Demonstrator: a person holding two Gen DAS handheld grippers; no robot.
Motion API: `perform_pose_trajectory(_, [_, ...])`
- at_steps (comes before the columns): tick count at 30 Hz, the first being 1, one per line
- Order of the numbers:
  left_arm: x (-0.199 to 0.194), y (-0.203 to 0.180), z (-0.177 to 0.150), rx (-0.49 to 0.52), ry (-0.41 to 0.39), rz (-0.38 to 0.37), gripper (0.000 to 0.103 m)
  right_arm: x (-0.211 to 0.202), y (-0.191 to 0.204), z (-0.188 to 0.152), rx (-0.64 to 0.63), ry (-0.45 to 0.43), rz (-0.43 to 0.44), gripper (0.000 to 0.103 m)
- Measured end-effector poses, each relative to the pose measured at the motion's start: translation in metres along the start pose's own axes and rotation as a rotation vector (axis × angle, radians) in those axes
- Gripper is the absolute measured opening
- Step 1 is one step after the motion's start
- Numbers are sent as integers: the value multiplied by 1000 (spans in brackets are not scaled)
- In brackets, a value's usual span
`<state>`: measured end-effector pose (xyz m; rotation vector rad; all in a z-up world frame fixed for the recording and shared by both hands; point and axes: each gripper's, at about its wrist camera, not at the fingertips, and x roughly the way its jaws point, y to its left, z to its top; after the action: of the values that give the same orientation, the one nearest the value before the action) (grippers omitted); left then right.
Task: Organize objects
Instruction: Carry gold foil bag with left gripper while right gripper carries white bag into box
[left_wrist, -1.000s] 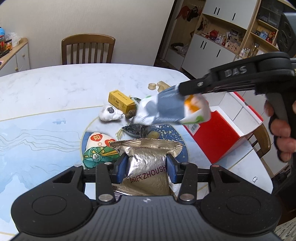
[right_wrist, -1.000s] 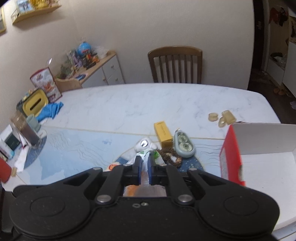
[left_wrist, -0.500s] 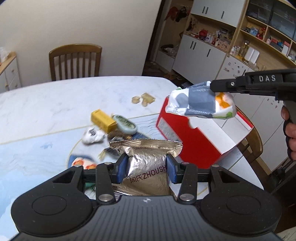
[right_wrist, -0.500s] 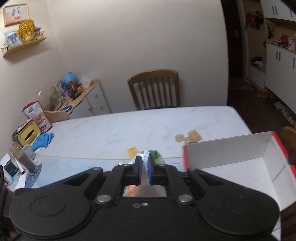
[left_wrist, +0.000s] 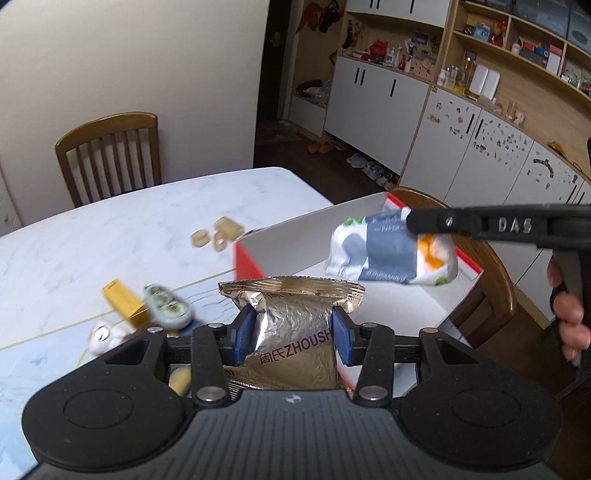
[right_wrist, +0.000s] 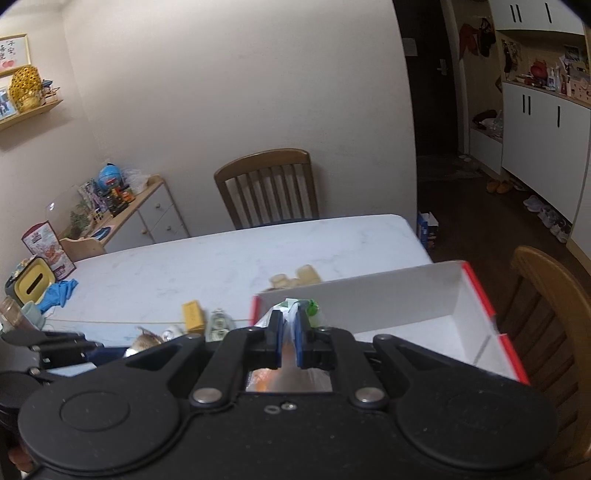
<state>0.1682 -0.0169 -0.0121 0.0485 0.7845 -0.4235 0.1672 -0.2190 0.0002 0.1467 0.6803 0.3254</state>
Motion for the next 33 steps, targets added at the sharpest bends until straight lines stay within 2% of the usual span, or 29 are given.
perform_pose_trajectory(10, [58, -59, 31, 63, 47, 38, 44, 11, -67, -10, 11, 24, -6, 6])
perform_pose_trajectory(18, [111, -76, 36, 70, 111, 80, 44, 30, -100, -23, -18, 66, -13, 6])
perform_pose_trajectory(25, [155, -74, 29, 47, 178, 117, 44, 49, -103, -36, -126, 91, -28, 5])
perform_pose_trajectory(33, [195, -68, 23, 21, 281, 133, 44, 71, -103, -46, -185, 165, -30, 6])
